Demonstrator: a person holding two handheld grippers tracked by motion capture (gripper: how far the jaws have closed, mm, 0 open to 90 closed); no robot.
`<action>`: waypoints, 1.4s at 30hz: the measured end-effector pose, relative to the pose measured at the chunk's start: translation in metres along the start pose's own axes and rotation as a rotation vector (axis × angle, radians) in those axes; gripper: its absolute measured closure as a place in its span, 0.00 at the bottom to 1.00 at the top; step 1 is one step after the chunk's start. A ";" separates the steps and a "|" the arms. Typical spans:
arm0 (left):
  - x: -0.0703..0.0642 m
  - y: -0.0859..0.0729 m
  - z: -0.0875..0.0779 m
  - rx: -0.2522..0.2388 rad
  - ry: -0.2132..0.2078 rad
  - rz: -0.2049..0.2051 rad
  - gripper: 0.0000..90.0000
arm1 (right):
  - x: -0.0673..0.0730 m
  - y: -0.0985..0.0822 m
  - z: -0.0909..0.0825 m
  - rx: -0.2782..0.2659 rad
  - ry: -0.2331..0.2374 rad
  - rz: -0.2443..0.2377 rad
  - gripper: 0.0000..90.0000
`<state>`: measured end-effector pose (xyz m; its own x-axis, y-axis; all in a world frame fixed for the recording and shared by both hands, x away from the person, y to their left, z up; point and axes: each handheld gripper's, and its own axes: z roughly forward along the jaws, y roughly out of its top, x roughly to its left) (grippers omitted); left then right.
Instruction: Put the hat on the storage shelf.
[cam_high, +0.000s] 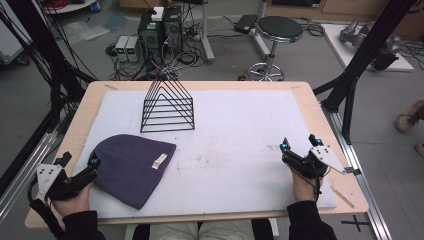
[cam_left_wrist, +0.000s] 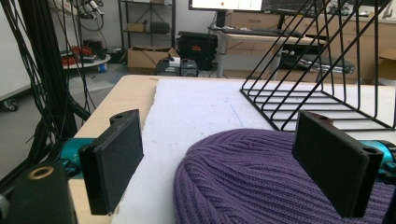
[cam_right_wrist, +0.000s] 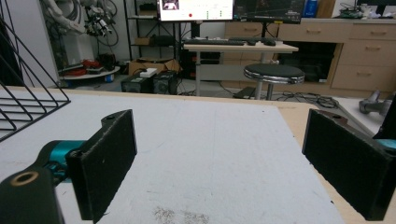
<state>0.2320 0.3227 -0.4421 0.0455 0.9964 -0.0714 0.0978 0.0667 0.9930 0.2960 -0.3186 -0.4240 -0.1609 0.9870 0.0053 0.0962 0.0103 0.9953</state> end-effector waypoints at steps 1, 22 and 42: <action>0.000 0.000 0.000 0.000 0.000 0.000 0.18 | 0.000 0.000 0.000 0.000 0.001 0.001 0.10; -0.003 0.010 -0.003 0.017 0.013 0.040 0.18 | 0.000 0.000 0.000 0.003 0.009 0.004 0.10; -0.006 0.021 0.001 0.178 0.071 0.072 0.19 | 0.000 -0.001 0.000 0.007 0.012 0.001 0.10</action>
<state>0.2351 0.3184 -0.4206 -0.0112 0.9999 0.0128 0.2714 -0.0093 0.9624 0.2964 -0.3189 -0.4247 -0.1726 0.9850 0.0079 0.1031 0.0100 0.9946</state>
